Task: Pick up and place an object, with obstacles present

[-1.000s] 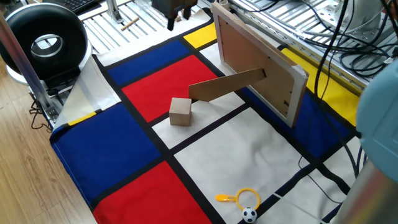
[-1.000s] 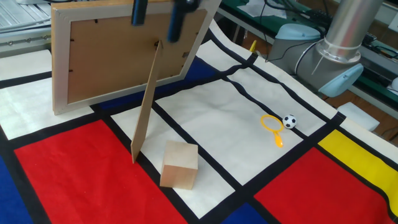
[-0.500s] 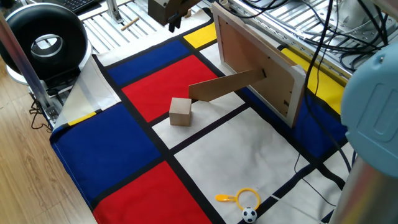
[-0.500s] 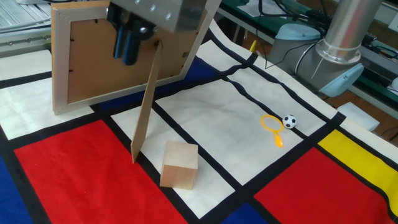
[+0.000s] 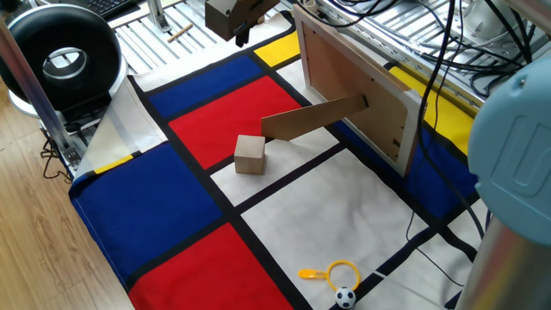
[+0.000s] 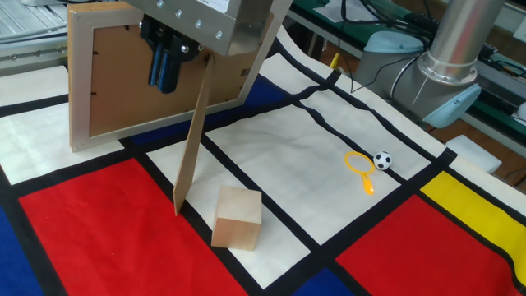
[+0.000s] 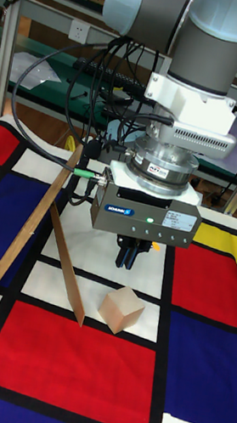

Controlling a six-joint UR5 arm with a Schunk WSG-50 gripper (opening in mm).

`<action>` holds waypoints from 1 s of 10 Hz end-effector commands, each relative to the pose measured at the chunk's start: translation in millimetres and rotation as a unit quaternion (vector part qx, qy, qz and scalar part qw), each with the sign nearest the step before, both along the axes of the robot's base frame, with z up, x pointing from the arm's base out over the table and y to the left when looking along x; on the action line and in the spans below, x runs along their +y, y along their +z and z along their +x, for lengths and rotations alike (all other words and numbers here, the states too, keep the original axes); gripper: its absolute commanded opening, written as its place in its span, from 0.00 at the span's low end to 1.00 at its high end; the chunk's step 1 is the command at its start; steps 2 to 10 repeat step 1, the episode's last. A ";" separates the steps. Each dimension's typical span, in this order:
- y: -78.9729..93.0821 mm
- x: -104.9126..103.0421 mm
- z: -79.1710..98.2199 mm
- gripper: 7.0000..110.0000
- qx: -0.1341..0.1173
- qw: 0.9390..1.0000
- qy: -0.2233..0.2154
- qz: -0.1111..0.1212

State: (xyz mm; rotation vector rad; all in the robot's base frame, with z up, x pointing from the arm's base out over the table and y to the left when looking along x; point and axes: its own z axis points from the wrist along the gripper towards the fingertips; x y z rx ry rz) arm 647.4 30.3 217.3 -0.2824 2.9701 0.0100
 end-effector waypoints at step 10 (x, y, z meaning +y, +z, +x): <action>1.8 2.1 -1.1 0.00 0.002 1.000 -0.001 0.007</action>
